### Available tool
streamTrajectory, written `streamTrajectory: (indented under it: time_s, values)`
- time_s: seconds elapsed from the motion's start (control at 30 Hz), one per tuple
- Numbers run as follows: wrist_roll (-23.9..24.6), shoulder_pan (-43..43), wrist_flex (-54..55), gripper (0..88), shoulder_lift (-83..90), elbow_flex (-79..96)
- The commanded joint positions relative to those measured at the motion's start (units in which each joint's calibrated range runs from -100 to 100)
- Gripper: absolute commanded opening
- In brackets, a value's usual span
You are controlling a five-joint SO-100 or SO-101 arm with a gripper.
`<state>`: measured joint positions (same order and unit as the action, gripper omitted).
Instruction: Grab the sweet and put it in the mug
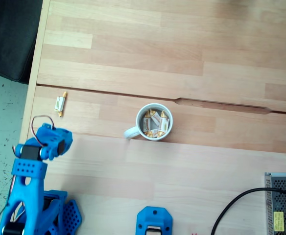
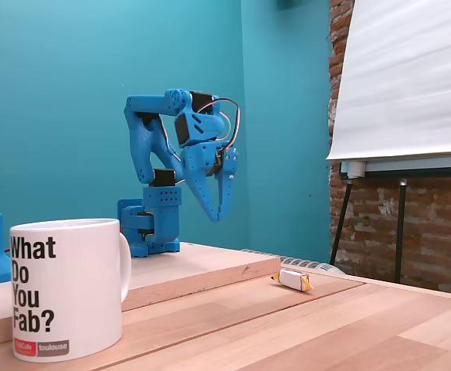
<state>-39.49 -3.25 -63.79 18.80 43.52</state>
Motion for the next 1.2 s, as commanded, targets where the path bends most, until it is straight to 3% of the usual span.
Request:
streamTrajectory:
  time_s: [0.0,0.33,0.53,0.8,0.93,1.17]
  values:
    - [1.42,-1.47,0.65,0.0,-4.34,-8.11]
    - [6.20,-5.10,0.65,0.0,-17.17,-19.71]
    - [7.77,-5.61,0.65,13.7,-21.47,-21.85]
    - [7.77,-5.68,0.73,24.3,-30.59,-27.91]
    - [6.74,-6.48,0.73,25.1,-36.62,-34.51]
    - [0.63,-10.04,0.65,25.1,-41.86,-39.42]
